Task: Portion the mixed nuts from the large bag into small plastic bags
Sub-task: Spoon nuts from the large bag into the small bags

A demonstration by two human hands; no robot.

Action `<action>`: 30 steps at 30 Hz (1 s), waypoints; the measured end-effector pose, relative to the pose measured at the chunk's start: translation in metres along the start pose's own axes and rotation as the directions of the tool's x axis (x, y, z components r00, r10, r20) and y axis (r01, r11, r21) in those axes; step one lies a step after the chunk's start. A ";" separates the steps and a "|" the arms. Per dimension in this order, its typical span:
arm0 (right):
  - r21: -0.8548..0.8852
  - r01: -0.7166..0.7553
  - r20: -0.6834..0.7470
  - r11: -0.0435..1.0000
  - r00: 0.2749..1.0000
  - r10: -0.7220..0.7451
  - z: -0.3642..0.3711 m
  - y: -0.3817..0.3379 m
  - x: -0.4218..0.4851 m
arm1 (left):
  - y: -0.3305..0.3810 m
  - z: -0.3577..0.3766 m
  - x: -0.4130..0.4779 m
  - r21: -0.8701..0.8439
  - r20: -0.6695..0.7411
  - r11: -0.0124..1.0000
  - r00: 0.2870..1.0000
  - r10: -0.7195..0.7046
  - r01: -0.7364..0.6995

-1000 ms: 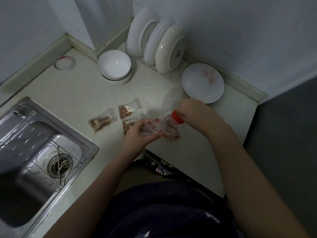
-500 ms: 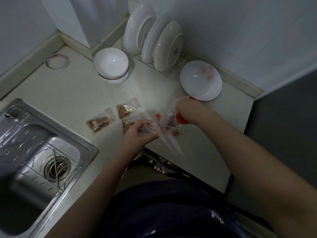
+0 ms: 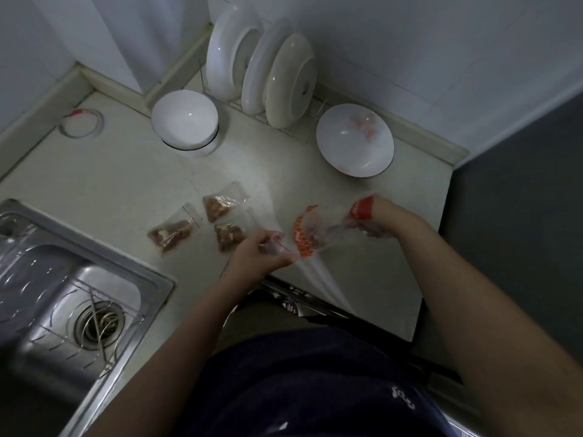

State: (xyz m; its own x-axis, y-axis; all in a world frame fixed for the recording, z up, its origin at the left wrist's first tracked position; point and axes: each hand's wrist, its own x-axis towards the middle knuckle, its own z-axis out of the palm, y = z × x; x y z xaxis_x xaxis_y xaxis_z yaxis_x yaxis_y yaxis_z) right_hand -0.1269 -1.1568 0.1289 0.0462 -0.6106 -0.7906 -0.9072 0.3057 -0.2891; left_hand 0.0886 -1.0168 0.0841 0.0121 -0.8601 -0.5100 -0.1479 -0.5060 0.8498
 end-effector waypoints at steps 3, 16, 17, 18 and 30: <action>0.311 -0.026 0.013 0.950 1.000 0.023 0.005 0.018 -0.008 | -0.004 0.003 0.003 0.024 0.093 0.999 0.995 -0.027 0.025; 0.751 -0.017 0.073 0.660 0.996 -0.057 0.012 0.052 -0.040 | 0.005 0.014 0.011 -0.091 0.106 0.994 0.993 -0.044 0.054; 0.767 0.006 0.044 0.642 0.997 -0.061 0.011 0.054 -0.045 | 0.006 0.015 0.013 -0.087 0.114 0.994 0.992 -0.054 0.064; 0.780 0.034 -0.001 0.625 0.999 -0.052 0.009 0.057 -0.049 | 0.006 0.016 0.014 -0.085 0.124 0.994 0.990 -0.060 0.071; 0.787 0.258 -0.364 0.560 0.928 0.084 -0.038 0.073 -0.089 | 0.004 0.035 0.028 -0.037 0.169 0.995 0.982 -0.084 0.091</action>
State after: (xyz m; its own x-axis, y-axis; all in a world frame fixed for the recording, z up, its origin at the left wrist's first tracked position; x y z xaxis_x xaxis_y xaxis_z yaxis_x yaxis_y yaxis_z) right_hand -0.2132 -1.1076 0.1990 -0.1852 -0.8068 -0.5611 -0.1669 0.5885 -0.7911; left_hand 0.0535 -1.0405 0.0686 -0.1430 -0.7911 -0.5948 -0.1097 -0.5846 0.8039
